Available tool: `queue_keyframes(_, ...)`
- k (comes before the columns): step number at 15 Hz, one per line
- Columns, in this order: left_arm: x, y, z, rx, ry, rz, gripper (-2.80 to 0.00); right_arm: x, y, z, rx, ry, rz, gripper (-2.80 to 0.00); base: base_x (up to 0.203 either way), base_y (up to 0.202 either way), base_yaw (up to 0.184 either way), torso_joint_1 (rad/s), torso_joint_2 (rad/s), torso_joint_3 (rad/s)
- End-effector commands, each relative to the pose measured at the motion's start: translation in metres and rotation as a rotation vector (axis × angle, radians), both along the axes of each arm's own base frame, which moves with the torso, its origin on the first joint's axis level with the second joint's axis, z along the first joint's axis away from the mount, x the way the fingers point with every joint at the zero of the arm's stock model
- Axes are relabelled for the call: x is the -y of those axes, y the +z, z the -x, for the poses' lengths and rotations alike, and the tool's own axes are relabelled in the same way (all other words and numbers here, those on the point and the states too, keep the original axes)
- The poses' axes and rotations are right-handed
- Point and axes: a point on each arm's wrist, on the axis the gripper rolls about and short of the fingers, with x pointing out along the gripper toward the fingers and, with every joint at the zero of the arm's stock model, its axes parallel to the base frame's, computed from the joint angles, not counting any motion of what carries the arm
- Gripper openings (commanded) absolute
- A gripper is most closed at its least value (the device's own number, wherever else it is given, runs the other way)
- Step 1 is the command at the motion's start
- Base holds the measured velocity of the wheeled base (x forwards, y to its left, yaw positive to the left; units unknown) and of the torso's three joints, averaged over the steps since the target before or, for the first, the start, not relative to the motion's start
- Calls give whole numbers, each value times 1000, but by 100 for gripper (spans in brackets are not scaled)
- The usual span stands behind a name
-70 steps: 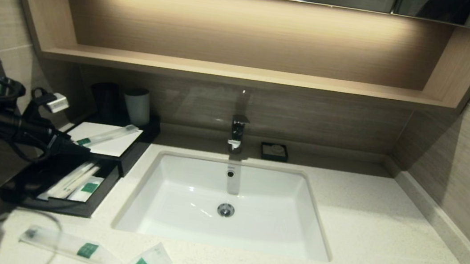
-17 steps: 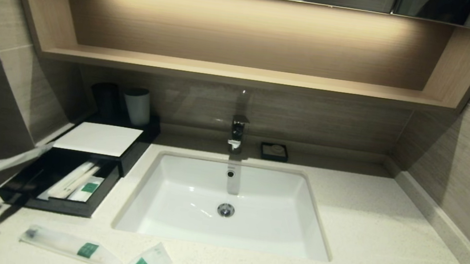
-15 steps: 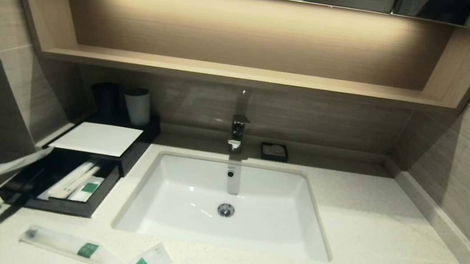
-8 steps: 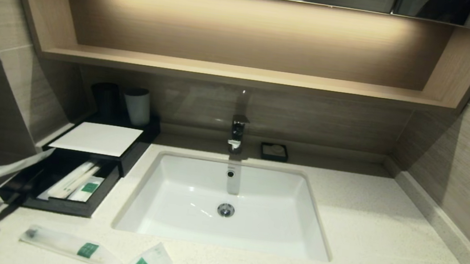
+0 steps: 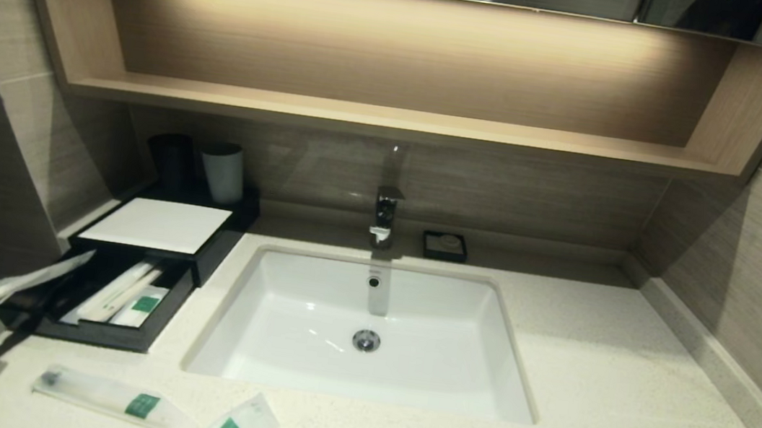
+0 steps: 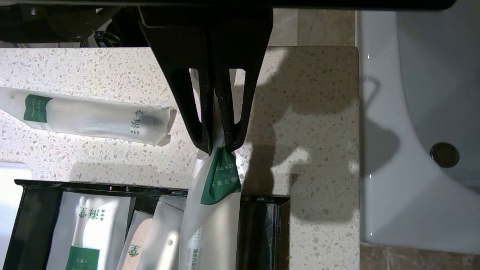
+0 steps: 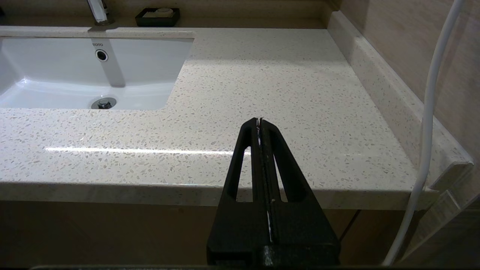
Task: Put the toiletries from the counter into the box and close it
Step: Place the bathroom toiletry into the drawer
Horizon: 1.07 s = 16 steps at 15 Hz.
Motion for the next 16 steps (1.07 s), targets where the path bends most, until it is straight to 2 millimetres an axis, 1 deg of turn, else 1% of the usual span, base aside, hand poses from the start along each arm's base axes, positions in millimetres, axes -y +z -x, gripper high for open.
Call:
queue_keyframes(1, 4, -5, -6, -13, -24, 13, -280, 0, 0, 0, -2, 1, 1, -280, 0, 0, 0, 0, 0, 0)
queue_keyframes(8, 4, -18, -25, -9, -47, 14, -280, 0, 0, 0, -2, 1, 1, -280, 0, 0, 0, 0, 0, 0)
queue_keyframes(12, 6, -19, -38, -4, -47, 20, -280, 0, 0, 0, -1, 1, 1, -280, 0, 0, 0, 0, 0, 0)
queue_keyframes(14, 8, -18, -40, 1, -52, 19, -280, 0, 0, 0, -1, 1, 1, -280, 0, 0, 0, 0, 0, 0)
queue_keyframes(16, 13, -18, -47, 6, -50, 25, -280, 0, 0, 0, -2, 1, 1, -280, 0, 0, 0, 0, 0, 0)
